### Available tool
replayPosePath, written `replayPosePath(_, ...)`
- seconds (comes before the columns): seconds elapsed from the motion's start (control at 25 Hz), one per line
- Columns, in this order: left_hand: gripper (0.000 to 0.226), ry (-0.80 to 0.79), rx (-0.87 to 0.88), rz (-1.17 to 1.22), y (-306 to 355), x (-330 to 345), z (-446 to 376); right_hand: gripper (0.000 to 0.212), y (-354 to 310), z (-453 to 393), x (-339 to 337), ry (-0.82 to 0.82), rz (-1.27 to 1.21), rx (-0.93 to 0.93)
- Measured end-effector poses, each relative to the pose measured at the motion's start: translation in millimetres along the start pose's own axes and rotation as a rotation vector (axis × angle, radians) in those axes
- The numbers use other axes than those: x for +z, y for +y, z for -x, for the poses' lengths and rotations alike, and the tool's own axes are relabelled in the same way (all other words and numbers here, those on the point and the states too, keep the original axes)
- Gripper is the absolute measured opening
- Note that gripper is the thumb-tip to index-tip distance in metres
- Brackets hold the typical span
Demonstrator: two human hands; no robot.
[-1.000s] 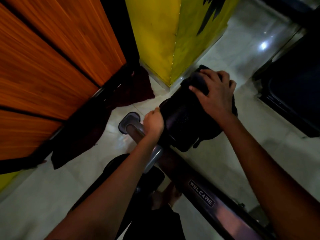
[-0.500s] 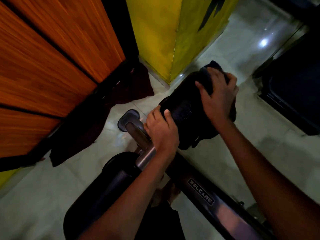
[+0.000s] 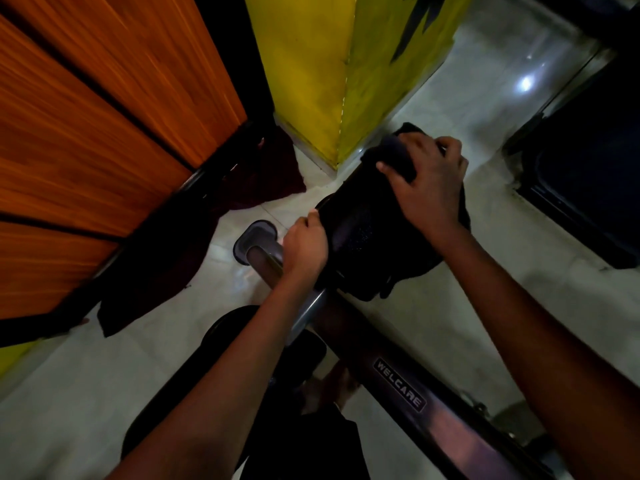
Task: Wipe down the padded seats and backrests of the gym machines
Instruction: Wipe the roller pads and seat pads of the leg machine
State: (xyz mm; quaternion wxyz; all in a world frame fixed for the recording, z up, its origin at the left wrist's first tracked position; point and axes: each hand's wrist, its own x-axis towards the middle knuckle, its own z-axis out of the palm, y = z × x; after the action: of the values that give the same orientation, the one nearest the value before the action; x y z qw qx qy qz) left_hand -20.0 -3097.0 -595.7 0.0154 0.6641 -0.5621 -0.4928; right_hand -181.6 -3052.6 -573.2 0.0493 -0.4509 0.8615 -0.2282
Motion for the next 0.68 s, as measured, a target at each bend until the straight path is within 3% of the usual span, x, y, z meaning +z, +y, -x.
replayPosePath(0.08, 0.044, 0.088, 0.098, -0.030, -4.2, 4.1, 8.4, 0.049, -9.9, 14.9, 3.7, 0.036, -0.030, 0.032)
replayPosePath(0.24, 0.059, 0.316, 0.320, -0.076, -12.5, 23.0, 40.0, 0.050, -0.6, 45.8, -2.6, 0.006, -0.001, -0.252)
replayPosePath(0.44, 0.075, 0.385, 0.362, -0.141, -17.4, 29.7, 43.0, 0.047, -0.7, -13.7, -9.4, 0.015, 0.004, 0.057)
replayPosePath(0.6, 0.065, 0.398, 0.407, -0.217, -23.1, 37.9, 58.6, 0.046, -25.0, 42.6, 6.2, -0.086, 0.108, -0.309)
replayPosePath(0.68, 0.061, 0.386, 0.470, -0.245, -26.2, 35.5, 60.4, 0.049, -13.6, 34.2, -2.3, -0.095, 0.111, -0.379)
